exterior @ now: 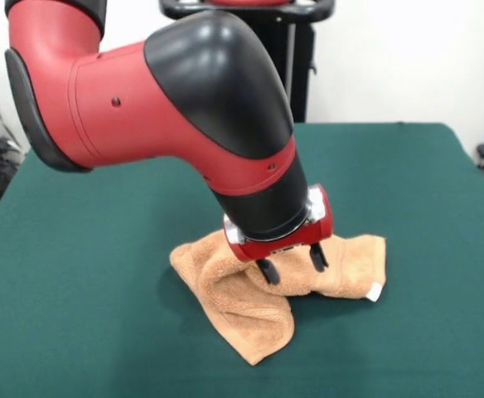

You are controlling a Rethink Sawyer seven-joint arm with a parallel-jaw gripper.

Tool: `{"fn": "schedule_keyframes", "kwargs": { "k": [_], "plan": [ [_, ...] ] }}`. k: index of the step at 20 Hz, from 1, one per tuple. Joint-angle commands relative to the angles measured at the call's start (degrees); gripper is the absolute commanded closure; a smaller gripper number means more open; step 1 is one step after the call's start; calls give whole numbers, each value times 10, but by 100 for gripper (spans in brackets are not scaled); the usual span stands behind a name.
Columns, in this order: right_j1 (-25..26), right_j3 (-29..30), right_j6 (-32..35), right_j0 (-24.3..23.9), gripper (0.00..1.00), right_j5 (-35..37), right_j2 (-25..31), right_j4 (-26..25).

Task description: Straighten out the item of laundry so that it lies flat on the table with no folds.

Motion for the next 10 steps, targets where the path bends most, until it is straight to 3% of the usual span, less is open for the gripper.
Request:
{"fn": "schedule_keyframes", "kwargs": {
  "k": [1, 10],
  "plan": [
    [19, 3, -170, 4, 0, -1, 58, -29],
    [22, 8, -163, 0, 0, -23, 65, -41]
  ]
}}
